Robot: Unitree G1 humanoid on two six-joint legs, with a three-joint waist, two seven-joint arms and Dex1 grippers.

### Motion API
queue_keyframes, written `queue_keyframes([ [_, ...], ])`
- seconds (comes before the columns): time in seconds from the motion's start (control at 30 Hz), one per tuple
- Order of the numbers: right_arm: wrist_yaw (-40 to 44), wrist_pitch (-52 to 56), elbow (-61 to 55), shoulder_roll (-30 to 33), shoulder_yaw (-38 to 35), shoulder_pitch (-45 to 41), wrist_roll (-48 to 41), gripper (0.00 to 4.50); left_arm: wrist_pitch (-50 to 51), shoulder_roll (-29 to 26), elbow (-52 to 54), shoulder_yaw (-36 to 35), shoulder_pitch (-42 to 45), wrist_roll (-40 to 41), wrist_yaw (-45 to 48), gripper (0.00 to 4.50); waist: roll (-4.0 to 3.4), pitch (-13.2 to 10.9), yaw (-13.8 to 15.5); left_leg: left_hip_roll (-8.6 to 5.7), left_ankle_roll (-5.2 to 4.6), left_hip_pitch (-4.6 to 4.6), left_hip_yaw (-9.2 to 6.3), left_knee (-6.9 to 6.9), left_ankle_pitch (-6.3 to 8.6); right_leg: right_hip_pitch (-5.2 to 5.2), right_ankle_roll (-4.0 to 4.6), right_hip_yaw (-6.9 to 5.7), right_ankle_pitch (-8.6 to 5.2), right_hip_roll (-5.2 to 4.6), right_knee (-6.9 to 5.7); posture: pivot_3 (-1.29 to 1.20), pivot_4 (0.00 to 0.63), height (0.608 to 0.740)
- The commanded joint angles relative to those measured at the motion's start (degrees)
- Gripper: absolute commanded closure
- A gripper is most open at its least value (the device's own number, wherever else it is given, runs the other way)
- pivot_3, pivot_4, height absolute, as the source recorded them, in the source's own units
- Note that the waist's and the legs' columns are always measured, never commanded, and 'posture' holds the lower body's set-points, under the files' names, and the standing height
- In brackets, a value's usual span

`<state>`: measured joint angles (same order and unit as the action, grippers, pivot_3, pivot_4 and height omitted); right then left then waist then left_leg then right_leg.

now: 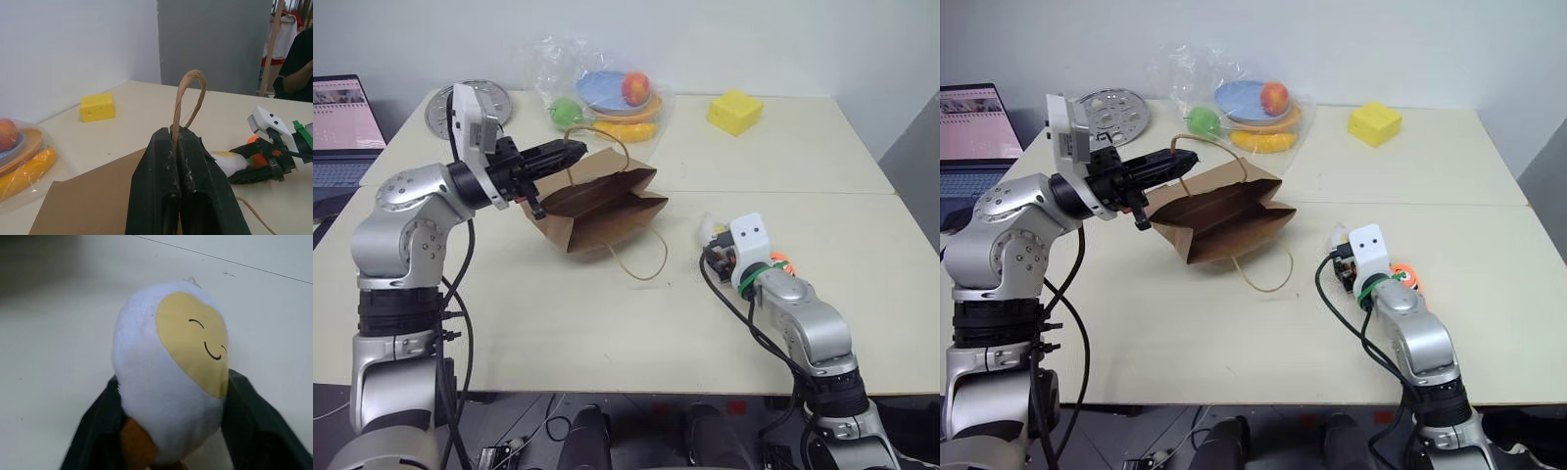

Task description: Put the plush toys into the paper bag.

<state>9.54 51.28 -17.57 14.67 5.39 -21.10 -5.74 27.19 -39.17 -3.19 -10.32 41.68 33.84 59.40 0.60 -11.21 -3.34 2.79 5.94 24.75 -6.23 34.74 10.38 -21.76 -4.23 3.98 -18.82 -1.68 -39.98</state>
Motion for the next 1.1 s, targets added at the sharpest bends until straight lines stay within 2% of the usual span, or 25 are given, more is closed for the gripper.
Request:
queue_keyframes([
  [0.03,1.8,-3.8,-1.9,1.9,-1.6,-1.4,0.0,3.42,-0.4,-1.0,2.2,-1.7,0.3,1.0,0.1,4.5,0.0,0.0,0.0,0.0,0.0,0.0,0.0,0.0,0.0,0.0,0.0,0.0,0.0,0.0,0.0,0.0,0.15,0.74],
  [0.1,3.6,-5.0,-2.8,2.5,-2.2,-2.0,-1.2,4.07,-0.4,-1.1,2.2,-1.7,0.3,0.9,0.2,4.5,0.0,0.0,0.0,0.0,0.0,0.0,0.01,0.01,0.0,0.0,0.0,0.0,0.0,0.0,0.0,0.0,0.15,0.74],
  [0.17,6.8,-5.9,-4.2,3.0,-3.4,-3.4,-3.9,4.41,-0.6,-1.1,1.8,-1.6,0.4,0.8,0.4,4.5,0.0,0.0,0.0,0.0,0.0,0.0,0.01,0.01,0.0,0.0,0.0,0.0,0.0,0.0,0.0,0.0,0.15,0.74],
  [0.3,15.3,-5.8,-9.8,6.9,-5.8,-6.8,-10.8,4.41,-1.1,-1.1,0.6,-1.4,1.0,0.4,1.2,4.5,-0.01,0.0,0.0,0.0,0.0,0.0,0.01,0.0,0.0,0.01,0.0,0.0,0.0,0.0,0.0,0.0,0.15,0.74],
  [0.4,19.8,0.6,-14.8,7.5,-6.4,-9.1,-19.5,4.41,-1.3,-1.0,0.2,-1.2,1.2,0.3,1.7,4.5,0.0,0.0,0.0,0.01,0.0,0.0,-0.02,0.0,0.0,0.01,0.0,-0.03,0.0,0.0,0.0,0.0,0.15,0.74],
  [0.53,17.7,8.4,-16.3,4.1,-2.7,-14.5,-23.9,4.41,-1.7,-0.2,-0.7,-0.7,2.2,0.1,1.6,4.5,-0.01,0.0,-0.1,0.01,0.0,0.0,-0.02,0.01,0.0,0.02,0.0,-0.02,0.0,0.01,-0.01,0.0,0.15,0.74],
  [0.67,13.7,7.2,-10.8,-0.5,2.5,-16.5,-20.5,4.41,-2.9,1.5,-2.3,-0.6,3.8,-0.4,0.3,4.5,0.0,0.0,0.0,0.01,-0.01,-0.01,-0.03,0.04,-0.01,0.02,0.0,-0.03,0.0,0.01,-0.04,0.0,0.15,0.74],
  [0.87,12.5,1.6,2.0,-3.0,11.1,-21.2,-12.6,4.41,-2.7,3.4,-0.6,-0.2,3.8,-0.1,-1.2,4.5,0.0,0.0,0.0,-0.01,0.0,0.01,-0.02,0.07,0.0,0.0,0.0,-0.02,0.0,-0.01,-0.02,0.0,0.15,0.74],
  [0.97,13.1,-0.4,5.0,-3.8,12.2,-22.4,-10.9,4.41,-2.4,3.7,-0.4,-0.5,3.9,0.1,-1.6,4.5,0.0,0.0,0.0,0.01,-0.01,0.0,-0.04,0.05,-0.01,-0.02,0.0,-0.04,0.0,0.01,-0.05,0.0,0.15,0.74],
  [1.1,10.2,-4.4,18.7,-11.9,10.4,-29.3,-9.0,4.41,-1.4,4.4,2.7,0.1,2.5,1.0,-2.1,4.5,0.0,0.0,-0.4,0.01,0.0,0.0,-0.02,0.04,-0.01,-0.02,0.01,-0.02,0.0,0.01,-0.04,0.0,0.15,0.74],
])
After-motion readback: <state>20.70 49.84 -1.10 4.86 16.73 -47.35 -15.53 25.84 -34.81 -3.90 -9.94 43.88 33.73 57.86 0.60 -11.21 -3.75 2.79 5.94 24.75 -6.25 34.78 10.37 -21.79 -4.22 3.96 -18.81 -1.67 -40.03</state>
